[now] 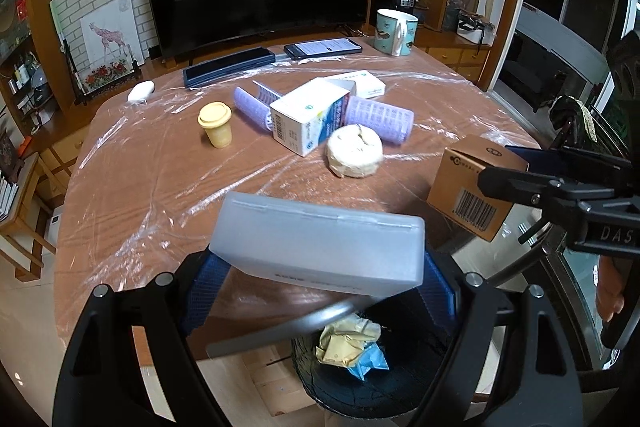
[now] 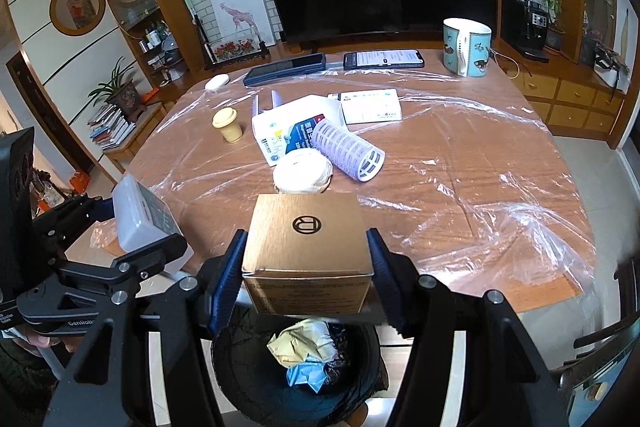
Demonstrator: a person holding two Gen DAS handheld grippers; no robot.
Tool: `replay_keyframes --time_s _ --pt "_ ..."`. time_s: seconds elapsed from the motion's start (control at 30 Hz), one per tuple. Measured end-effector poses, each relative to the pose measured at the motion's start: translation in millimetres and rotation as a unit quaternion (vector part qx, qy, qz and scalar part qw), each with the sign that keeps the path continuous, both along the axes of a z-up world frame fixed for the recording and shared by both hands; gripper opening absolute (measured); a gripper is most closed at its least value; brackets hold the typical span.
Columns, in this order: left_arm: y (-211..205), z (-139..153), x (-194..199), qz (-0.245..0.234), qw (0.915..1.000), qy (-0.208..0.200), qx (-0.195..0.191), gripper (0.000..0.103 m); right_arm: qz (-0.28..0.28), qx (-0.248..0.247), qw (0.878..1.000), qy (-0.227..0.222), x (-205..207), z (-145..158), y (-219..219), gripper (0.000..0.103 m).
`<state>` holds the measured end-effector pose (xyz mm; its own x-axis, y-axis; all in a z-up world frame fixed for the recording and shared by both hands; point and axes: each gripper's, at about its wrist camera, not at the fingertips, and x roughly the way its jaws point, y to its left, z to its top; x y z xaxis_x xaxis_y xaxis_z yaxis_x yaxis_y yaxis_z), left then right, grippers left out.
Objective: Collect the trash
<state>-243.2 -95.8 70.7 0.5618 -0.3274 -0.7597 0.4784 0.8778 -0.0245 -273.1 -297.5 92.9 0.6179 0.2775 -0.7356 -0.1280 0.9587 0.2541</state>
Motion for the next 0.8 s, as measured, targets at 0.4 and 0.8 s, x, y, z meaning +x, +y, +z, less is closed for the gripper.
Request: replay_keyframes --time_s 0.4,0.8 --pt "-5 -6 -29 0.002 1.0 0.009 0.004 0.085 0.014 0.0 1.0 0.002 -30 3 -9 0.058" --pt "-13 -12 -49 0.005 0.9998 0.01 0.014 0.085 0.031 0.0 0.999 0.02 -58 -7 -12 0.058"
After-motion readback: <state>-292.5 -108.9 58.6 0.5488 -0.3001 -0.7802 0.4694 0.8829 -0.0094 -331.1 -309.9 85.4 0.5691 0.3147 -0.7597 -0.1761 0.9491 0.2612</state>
